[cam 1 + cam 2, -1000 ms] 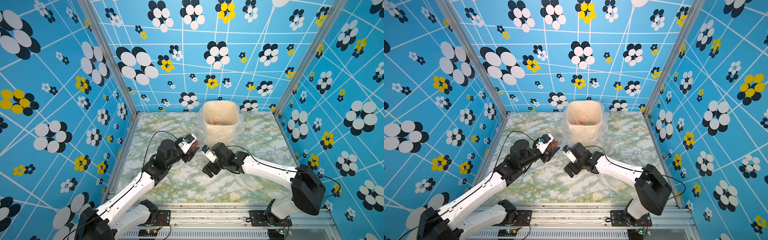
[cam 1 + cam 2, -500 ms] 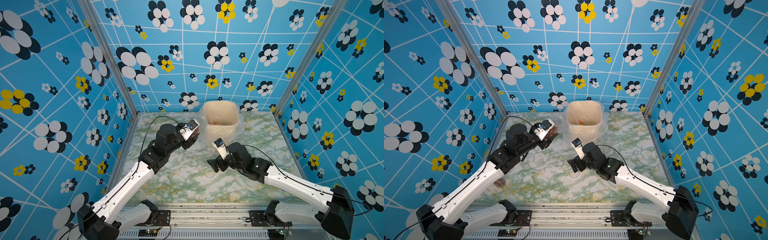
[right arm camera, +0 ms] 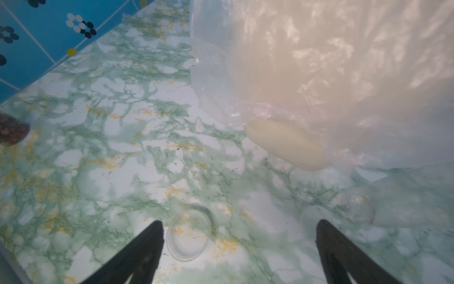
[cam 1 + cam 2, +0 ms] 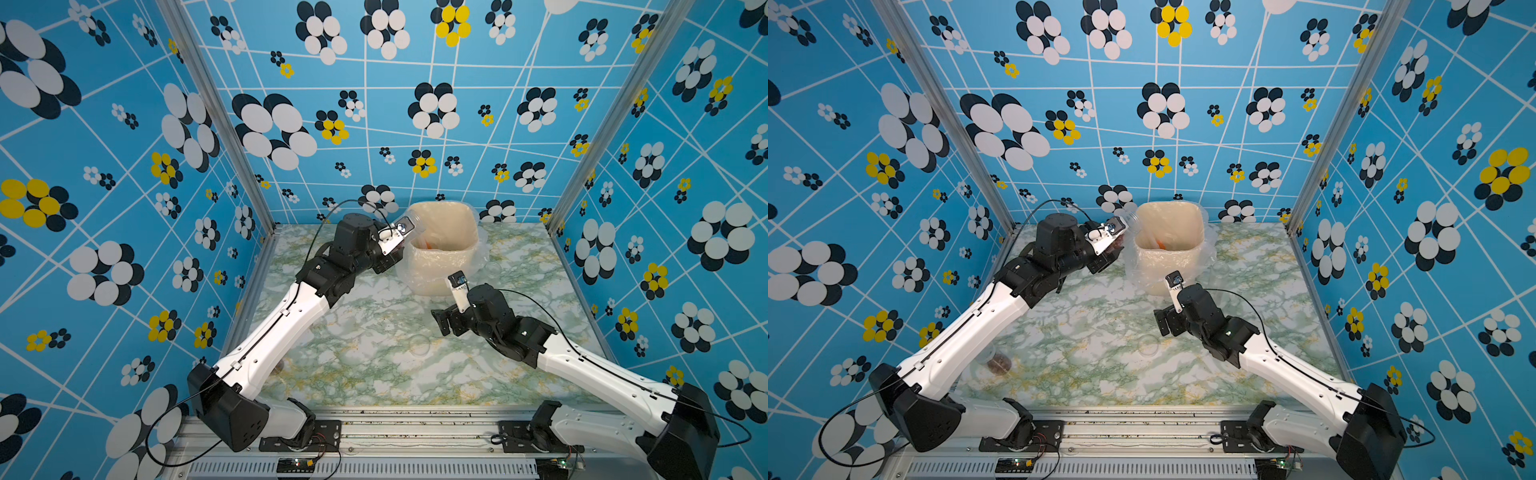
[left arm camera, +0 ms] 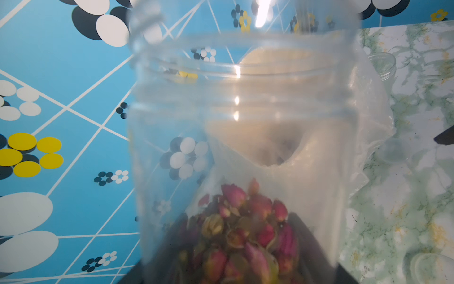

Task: Empty the moldy dried flower tea in the jars
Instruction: Place the lid at the center of the board, then pour the moldy dried flower tea into the trash bin.

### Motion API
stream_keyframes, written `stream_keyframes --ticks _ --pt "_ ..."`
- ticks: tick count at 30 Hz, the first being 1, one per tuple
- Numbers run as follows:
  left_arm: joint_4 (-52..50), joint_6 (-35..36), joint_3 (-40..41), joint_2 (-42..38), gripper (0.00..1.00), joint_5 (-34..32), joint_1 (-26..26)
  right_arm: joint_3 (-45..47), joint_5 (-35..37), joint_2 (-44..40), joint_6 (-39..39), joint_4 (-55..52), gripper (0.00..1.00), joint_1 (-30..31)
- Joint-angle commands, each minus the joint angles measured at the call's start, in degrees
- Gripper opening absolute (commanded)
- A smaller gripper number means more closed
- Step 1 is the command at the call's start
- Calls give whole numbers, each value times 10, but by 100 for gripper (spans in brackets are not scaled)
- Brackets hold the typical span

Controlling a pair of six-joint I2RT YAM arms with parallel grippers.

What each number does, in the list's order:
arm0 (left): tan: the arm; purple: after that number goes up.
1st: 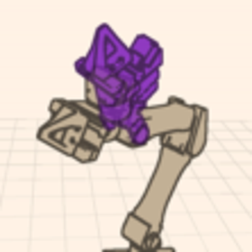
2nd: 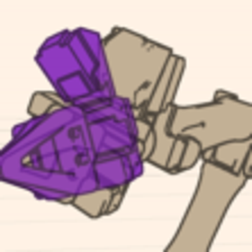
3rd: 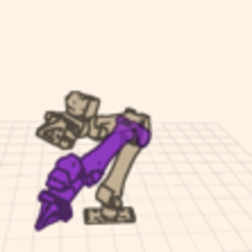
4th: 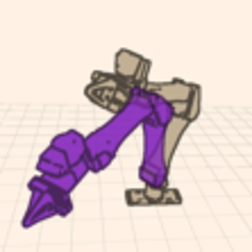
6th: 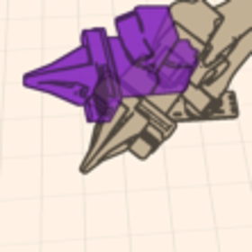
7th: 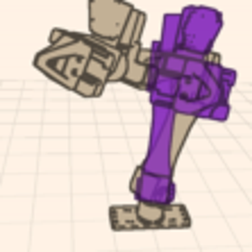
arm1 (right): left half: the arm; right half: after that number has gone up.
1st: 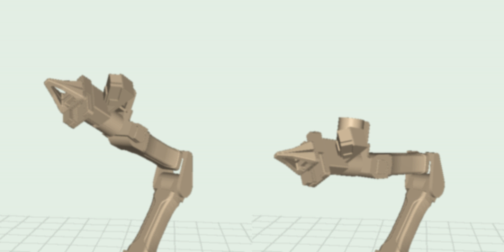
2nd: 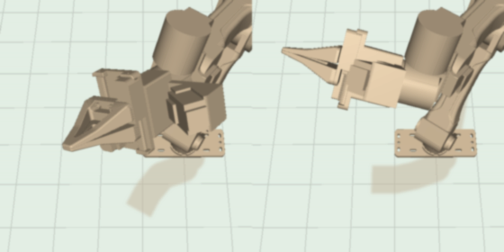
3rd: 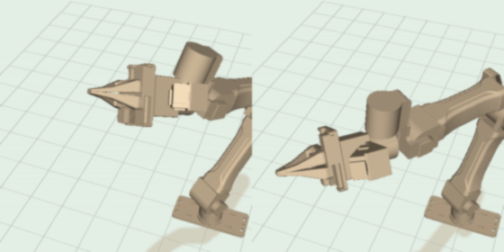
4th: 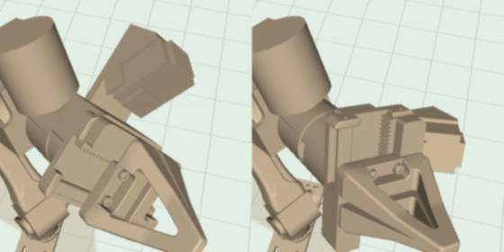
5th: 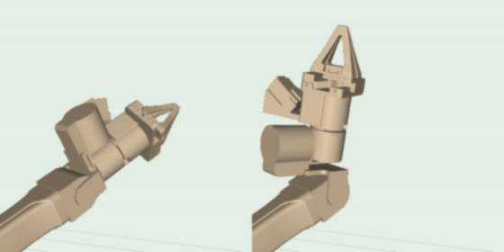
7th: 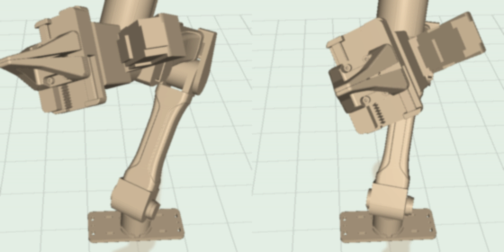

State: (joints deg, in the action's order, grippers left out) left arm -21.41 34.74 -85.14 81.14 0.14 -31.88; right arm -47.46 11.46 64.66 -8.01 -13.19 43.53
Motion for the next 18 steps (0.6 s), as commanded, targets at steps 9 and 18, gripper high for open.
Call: stream_keyframes --ticks 9,18 --pt "-107 161 -156 96 13 -141 -13 8 -83 -6 -72 5 99 -55" --pt "-108 271 -207 158 12 -214 -27 18 -81 -21 -103 9 99 -62"
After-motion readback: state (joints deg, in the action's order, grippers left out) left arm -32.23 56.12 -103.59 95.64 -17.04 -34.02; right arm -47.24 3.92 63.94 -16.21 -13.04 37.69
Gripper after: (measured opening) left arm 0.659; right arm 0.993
